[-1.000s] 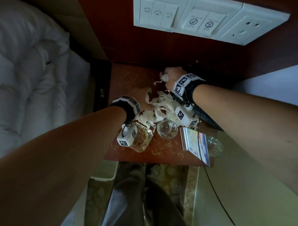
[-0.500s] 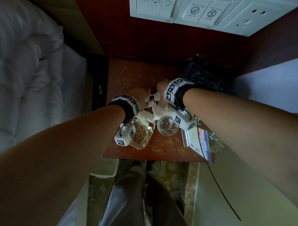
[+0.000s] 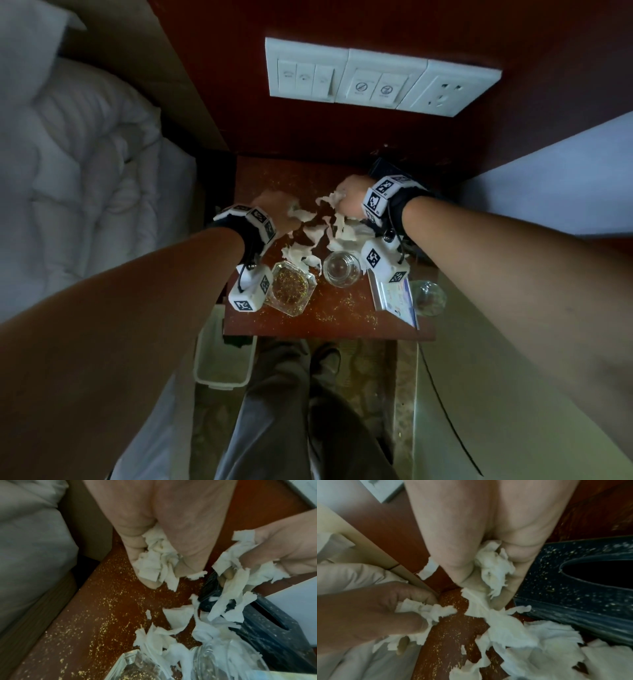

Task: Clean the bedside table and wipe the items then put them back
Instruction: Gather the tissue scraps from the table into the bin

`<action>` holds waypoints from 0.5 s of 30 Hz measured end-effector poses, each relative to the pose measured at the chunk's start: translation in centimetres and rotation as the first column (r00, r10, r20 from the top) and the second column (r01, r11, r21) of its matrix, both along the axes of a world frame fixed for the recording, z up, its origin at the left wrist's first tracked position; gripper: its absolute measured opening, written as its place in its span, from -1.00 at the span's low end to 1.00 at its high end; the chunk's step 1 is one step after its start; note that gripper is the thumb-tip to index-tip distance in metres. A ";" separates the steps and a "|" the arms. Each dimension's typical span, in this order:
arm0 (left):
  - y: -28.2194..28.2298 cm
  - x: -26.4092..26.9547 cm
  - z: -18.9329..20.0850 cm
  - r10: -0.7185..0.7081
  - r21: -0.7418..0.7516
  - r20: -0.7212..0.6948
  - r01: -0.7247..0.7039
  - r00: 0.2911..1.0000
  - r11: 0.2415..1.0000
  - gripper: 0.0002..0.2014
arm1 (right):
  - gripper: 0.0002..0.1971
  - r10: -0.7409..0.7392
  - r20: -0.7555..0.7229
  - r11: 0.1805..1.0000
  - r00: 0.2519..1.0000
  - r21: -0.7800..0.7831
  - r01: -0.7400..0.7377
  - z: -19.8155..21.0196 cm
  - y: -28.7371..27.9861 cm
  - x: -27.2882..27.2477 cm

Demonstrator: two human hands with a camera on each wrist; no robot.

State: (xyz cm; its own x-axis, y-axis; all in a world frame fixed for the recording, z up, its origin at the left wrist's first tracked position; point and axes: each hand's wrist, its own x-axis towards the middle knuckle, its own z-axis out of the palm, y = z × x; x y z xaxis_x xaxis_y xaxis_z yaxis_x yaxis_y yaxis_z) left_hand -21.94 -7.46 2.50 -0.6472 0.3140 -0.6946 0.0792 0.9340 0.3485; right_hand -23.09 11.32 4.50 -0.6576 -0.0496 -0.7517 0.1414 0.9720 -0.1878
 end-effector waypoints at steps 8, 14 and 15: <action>1.2 1.8 7.9 0.042 -0.047 -0.065 -0.045 0.997 0.998 -0.57 | -0.76 -0.038 -0.046 0.997 0.998 -0.075 0.035 7.0 0.4 3.9; 2.4 5.3 14.7 0.025 -0.036 -0.122 -0.029 0.992 0.999 -0.64 | -0.65 -0.148 -0.145 0.982 0.978 -0.141 0.128 11.9 1.3 7.8; 2.6 6.0 15.8 0.006 -0.043 -0.141 -0.013 0.990 0.999 -0.65 | -0.75 -0.156 -0.161 0.979 0.974 -0.155 0.132 13.1 1.5 8.5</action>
State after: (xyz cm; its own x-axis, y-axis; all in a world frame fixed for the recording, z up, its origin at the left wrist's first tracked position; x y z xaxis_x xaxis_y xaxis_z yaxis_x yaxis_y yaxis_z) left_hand -15.98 -4.82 18.29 -0.7423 0.2790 -0.6092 0.1157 0.9489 0.2937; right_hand -14.56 12.86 17.57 -0.7841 -0.0434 -0.6192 0.2315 0.9052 -0.3565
